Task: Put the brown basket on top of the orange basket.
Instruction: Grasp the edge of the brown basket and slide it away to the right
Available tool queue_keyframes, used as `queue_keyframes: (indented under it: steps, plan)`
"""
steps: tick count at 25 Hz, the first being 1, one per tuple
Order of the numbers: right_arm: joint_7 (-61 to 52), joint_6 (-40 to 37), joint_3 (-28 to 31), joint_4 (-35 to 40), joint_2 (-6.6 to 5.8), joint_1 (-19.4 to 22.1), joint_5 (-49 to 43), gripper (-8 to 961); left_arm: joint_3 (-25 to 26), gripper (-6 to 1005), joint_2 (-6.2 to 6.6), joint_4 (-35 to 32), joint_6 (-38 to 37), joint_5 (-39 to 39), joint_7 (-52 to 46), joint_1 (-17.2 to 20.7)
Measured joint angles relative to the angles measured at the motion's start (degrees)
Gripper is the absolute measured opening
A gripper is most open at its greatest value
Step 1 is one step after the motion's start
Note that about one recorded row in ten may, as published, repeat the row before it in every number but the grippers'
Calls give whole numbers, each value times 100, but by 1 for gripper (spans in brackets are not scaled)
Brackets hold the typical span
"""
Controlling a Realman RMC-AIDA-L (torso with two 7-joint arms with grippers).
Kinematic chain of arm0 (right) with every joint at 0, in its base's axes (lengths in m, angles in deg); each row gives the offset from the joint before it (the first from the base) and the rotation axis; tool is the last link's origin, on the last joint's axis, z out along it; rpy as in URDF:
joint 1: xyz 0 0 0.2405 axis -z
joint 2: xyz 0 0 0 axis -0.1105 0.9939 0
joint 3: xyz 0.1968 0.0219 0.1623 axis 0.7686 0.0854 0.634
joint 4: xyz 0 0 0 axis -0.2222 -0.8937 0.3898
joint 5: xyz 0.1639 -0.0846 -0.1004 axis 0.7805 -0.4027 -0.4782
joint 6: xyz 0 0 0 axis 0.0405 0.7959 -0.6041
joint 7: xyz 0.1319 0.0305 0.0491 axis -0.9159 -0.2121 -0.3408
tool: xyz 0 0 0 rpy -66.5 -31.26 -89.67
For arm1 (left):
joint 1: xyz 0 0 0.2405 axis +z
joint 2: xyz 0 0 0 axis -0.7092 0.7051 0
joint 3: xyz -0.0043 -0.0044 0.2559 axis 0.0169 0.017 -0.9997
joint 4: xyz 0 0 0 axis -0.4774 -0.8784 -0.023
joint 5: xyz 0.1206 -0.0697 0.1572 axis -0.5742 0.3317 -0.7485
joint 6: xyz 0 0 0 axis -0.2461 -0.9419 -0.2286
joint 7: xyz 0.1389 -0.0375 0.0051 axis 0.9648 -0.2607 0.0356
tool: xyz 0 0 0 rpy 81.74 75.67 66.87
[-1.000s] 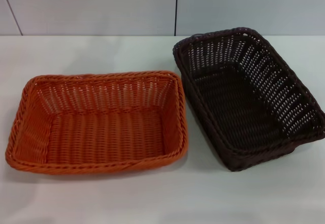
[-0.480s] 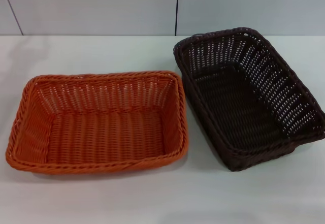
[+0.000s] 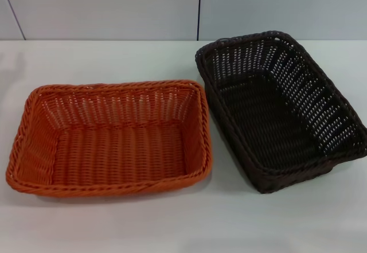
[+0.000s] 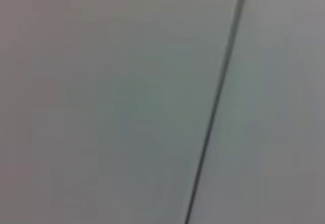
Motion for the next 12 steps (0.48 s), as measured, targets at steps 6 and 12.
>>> queue_keyframes:
  steps: [6, 12]
  plan:
    - [0, 1, -27, 11, 8, 86, -6, 636, 787, 463, -4, -1423, 1591, 1608, 1966, -52]
    - [127, 118, -10, 110, 172, 199, -48, 636, 1402, 463, 31, -2613, 3062, 2500, 3238, -124]
